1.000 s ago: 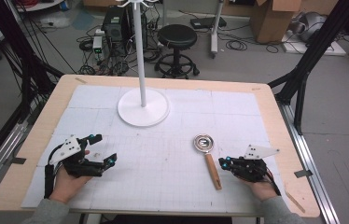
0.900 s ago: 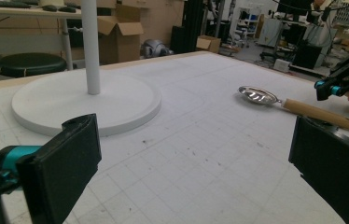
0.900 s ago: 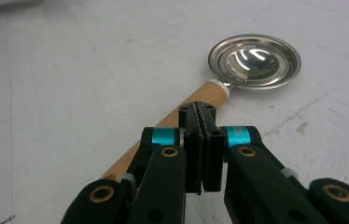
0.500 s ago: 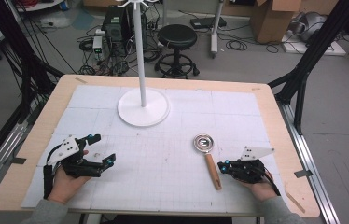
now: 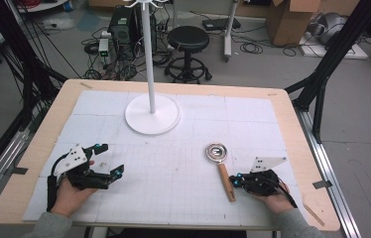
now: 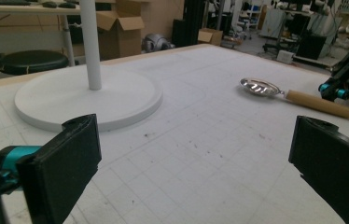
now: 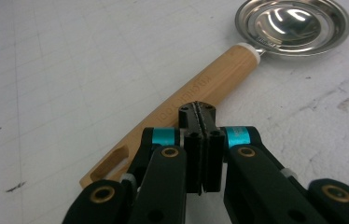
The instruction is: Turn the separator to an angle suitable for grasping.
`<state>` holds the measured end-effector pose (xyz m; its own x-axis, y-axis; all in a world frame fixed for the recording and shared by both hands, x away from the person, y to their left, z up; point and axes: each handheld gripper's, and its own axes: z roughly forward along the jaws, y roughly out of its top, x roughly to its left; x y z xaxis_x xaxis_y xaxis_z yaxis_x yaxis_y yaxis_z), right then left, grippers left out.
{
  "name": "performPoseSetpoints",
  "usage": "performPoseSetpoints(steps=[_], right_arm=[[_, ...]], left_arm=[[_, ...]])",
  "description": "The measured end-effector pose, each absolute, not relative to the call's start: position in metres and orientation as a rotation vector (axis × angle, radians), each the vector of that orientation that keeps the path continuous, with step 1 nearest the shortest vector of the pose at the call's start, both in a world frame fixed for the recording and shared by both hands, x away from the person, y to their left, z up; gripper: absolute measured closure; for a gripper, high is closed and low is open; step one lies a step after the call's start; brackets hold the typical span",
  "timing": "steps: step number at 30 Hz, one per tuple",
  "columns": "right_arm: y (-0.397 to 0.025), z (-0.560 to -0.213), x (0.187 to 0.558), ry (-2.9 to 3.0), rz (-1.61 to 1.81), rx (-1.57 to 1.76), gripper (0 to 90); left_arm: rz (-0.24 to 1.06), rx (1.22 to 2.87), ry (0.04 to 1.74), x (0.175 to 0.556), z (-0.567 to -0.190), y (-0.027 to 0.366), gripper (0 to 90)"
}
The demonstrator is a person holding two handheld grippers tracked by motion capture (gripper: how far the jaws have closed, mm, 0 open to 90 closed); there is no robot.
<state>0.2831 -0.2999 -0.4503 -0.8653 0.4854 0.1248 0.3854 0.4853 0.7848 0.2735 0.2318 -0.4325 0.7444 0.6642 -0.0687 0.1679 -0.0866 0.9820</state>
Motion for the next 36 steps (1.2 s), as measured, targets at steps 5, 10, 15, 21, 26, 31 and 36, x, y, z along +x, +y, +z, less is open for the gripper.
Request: performPoseSetpoints(steps=[5,10,15,21,26,31,36], right_arm=[[-0.299,-0.45,0.282,2.622,1.333,0.762,90.0],[-0.292,-0.451,0.279,2.657,1.302,0.751,90.0],[-0.291,-0.451,0.279,2.656,1.307,0.753,90.0],[-0.28,-0.45,0.278,2.667,1.306,0.725,90.0],[-0.27,-0.451,0.278,2.678,1.308,0.723,90.0],[-0.26,-0.45,0.278,2.673,1.304,0.698,90.0],[-0.251,-0.45,0.277,2.66,1.295,0.659,90.0]], left_arm=[[0.475,1.634,0.676,0.273,-0.432,0.232,2.8],[0.478,1.628,0.676,0.274,-0.432,0.232,2.8],[0.48,1.622,0.682,0.275,-0.432,0.232,2.8],[0.481,1.619,0.683,0.275,-0.432,0.232,2.8],[0.485,1.63,0.684,0.274,-0.432,0.233,2.8],[0.482,1.635,0.692,0.273,-0.432,0.233,2.8],[0.485,1.645,0.693,0.273,-0.432,0.233,2.8]])
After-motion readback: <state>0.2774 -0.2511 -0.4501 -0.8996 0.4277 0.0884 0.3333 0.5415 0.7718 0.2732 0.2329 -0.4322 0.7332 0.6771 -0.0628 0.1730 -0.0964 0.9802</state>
